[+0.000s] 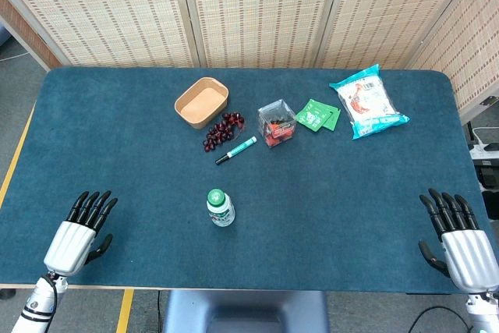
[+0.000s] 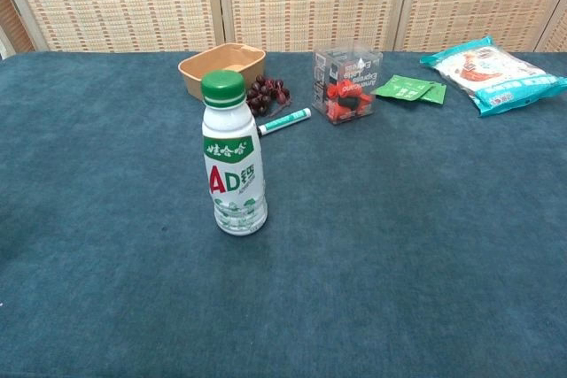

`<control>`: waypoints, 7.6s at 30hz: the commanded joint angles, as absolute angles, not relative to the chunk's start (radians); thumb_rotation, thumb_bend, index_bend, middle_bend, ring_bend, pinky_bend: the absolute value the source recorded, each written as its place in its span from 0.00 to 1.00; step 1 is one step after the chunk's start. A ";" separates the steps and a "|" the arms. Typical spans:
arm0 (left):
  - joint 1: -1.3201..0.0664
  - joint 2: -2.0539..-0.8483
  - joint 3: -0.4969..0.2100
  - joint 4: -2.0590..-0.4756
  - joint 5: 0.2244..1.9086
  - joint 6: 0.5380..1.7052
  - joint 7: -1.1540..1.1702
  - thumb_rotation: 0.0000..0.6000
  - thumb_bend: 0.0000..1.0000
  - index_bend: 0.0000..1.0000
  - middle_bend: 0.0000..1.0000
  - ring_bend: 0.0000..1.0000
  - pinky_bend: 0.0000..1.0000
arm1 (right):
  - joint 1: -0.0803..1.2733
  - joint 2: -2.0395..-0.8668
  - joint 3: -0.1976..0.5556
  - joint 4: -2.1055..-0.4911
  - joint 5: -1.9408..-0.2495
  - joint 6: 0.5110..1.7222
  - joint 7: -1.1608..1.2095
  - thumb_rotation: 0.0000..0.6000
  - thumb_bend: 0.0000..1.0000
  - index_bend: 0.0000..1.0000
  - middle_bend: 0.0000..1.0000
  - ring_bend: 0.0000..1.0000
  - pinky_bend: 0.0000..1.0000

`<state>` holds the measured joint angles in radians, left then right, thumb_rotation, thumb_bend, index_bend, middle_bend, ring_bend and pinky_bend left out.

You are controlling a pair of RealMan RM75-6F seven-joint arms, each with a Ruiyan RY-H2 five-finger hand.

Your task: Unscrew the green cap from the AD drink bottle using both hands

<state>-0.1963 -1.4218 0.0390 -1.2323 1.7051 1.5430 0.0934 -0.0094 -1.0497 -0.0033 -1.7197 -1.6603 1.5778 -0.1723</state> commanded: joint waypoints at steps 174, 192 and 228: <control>-0.672 -1.974 -0.133 -1.105 1.451 0.995 -0.864 1.00 0.84 0.72 0.78 0.33 0.05 | 0.873 -1.158 0.085 -2.119 -1.039 1.015 -0.667 1.00 0.25 0.14 0.00 0.00 0.00; -0.678 -1.978 -0.142 -1.106 1.434 0.973 -0.844 1.00 0.83 0.72 0.78 0.33 0.05 | 0.898 -1.169 0.072 -2.157 -1.031 0.984 -0.677 1.00 0.26 0.15 0.00 0.00 0.00; -0.676 -1.978 -0.136 -1.108 1.441 0.974 -0.835 1.00 0.82 0.71 0.78 0.33 0.05 | 0.920 -1.311 0.124 -2.097 -0.987 1.107 -0.773 1.00 0.25 0.38 0.00 0.00 0.00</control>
